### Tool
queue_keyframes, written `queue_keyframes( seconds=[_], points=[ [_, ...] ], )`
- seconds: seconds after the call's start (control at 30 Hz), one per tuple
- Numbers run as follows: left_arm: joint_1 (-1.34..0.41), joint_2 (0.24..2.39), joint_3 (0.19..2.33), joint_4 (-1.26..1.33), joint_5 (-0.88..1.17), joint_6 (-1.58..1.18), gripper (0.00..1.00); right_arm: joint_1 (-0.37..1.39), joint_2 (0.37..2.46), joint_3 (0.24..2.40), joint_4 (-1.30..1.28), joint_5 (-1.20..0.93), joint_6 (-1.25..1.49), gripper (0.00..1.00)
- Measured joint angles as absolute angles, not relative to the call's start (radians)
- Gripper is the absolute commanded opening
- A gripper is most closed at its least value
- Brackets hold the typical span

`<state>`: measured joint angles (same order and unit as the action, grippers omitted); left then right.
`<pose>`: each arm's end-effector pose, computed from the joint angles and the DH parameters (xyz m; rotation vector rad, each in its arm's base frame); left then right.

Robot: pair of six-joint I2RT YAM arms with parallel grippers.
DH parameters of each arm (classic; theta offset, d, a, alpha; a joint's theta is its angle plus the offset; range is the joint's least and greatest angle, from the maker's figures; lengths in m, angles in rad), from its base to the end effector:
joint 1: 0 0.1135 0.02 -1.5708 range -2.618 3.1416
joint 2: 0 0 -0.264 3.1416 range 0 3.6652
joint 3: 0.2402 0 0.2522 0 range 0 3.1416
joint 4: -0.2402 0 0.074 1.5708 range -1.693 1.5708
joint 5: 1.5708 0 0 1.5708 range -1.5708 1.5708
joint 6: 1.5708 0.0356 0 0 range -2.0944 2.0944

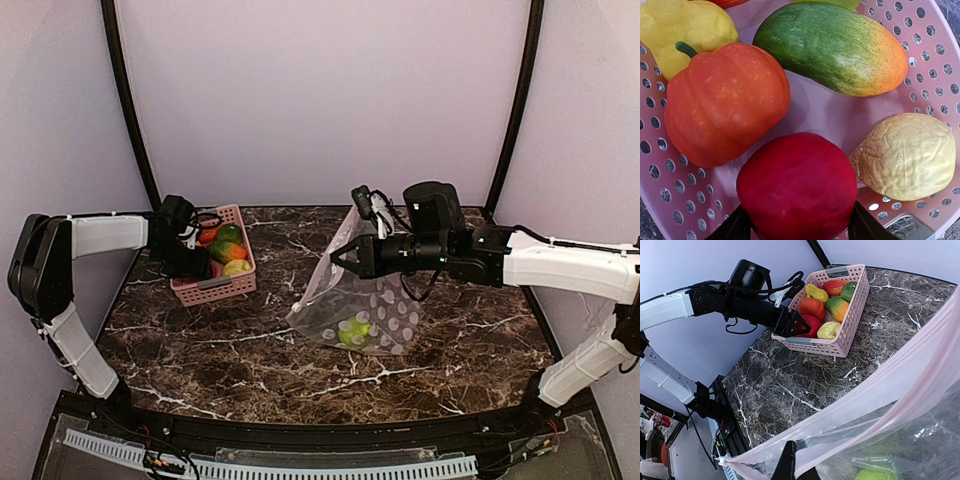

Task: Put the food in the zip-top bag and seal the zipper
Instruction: Pick up the fake fruit from the bin.

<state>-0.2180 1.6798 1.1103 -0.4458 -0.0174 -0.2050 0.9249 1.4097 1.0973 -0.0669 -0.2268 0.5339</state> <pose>0.3371 -0.0740 0.2013 0.0104 2.5917 -0.1331 0.1923 0.2685 0.3156 -0.5742 2.0545 1.1415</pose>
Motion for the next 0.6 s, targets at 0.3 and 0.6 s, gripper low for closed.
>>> queue_keyframes(
  seconds=[0.3, 0.6],
  points=[
    [-0.218, 1.516, 1.047, -0.395, -0.020, -0.187, 0.61, 0.928, 1.410, 1.097, -0.067, -0.223, 0.537, 0.00],
    [-0.218, 1.306, 0.976, -0.302, 0.044, -0.164, 0.60, 0.929, 1.410, 1.097, -0.067, -0.223, 0.537, 0.00]
  ],
)
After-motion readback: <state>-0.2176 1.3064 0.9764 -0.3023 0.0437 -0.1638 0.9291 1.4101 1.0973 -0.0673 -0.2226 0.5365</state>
